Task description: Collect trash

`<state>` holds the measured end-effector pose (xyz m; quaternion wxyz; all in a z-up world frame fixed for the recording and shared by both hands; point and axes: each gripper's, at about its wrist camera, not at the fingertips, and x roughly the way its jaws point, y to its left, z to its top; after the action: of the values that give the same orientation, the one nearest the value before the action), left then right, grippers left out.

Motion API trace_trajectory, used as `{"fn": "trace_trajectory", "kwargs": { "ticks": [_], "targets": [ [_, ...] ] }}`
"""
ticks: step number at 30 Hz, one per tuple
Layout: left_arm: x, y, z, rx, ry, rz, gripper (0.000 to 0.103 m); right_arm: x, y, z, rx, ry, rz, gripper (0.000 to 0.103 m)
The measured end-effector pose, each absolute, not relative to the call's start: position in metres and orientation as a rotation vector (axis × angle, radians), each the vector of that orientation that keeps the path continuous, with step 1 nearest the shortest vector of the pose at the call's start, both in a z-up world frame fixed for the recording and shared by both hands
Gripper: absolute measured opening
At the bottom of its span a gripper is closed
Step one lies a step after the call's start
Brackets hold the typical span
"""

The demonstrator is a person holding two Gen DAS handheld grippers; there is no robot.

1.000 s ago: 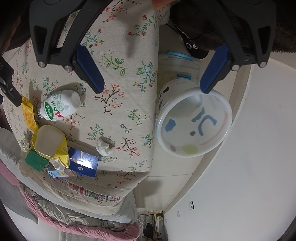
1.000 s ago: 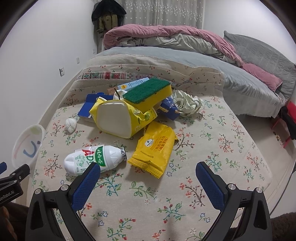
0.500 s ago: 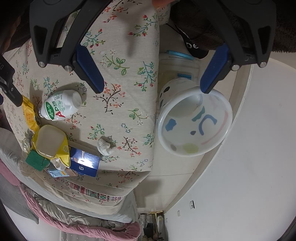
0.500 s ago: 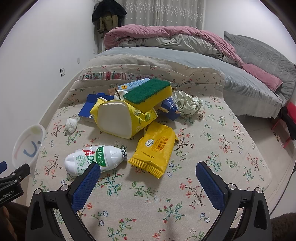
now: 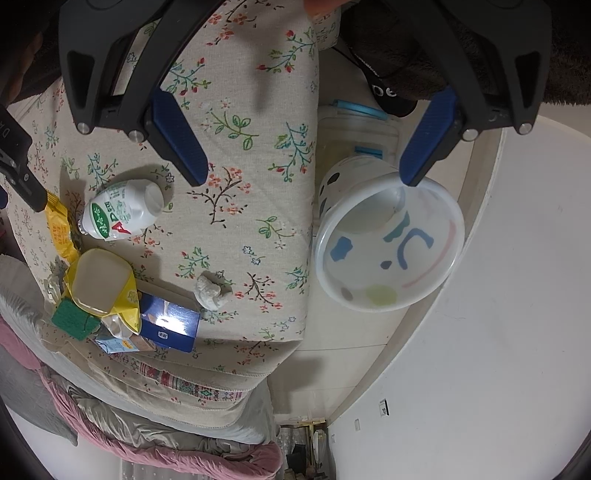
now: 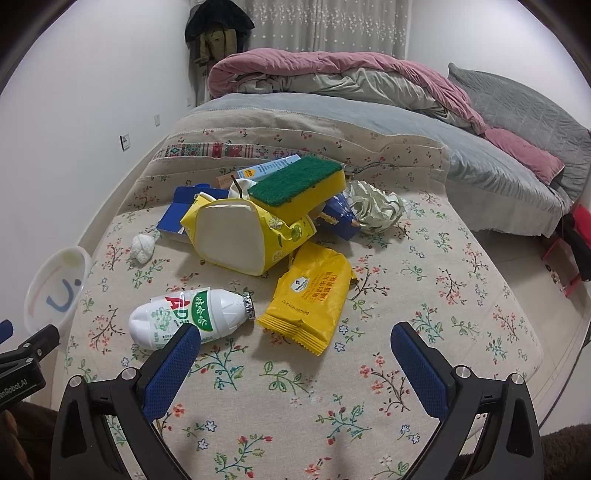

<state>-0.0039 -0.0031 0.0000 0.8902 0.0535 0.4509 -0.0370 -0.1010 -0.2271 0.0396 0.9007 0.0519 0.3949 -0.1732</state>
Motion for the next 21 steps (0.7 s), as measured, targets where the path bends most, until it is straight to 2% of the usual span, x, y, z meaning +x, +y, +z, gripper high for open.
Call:
{"fn": "trace_trajectory", "kwargs": {
  "ticks": [21],
  "targets": [
    [-0.0039,-0.0081,-0.0033,0.116,0.942,-0.082,0.103,-0.1029,-0.2349,0.0367,0.119,0.822,-0.37,0.103]
  ]
}}
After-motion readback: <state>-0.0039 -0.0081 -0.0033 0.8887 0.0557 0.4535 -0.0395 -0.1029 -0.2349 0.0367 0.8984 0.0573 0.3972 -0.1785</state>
